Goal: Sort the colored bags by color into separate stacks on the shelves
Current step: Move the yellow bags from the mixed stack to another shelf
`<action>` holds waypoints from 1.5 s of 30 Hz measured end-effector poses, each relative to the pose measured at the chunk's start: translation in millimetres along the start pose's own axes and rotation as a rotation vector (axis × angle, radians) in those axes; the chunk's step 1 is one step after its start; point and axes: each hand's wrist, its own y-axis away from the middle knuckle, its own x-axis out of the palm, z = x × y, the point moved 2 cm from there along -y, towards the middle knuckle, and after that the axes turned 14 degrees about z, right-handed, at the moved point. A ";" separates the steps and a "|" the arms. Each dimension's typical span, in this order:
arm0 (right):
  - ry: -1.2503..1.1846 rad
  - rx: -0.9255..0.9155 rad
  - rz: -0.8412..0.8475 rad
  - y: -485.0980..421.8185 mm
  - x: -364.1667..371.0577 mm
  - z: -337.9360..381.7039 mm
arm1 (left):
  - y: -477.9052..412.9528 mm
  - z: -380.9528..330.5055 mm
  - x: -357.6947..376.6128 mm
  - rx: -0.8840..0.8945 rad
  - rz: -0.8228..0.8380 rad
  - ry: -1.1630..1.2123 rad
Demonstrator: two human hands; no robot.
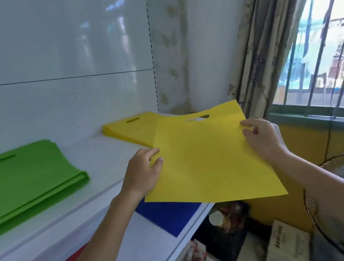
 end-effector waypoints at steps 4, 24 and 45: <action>-0.014 -0.025 0.022 -45.0 13.0 -11.4 | -44.1 10.0 1.0 -0.013 -0.017 -0.029; -0.088 -0.419 0.316 -291.5 132.0 12.5 | -158.8 48.8 -23.7 -0.400 -0.286 -0.221; 0.103 -0.514 0.810 -369.4 244.4 -19.9 | -189.3 75.9 18.0 -0.872 -0.260 -0.337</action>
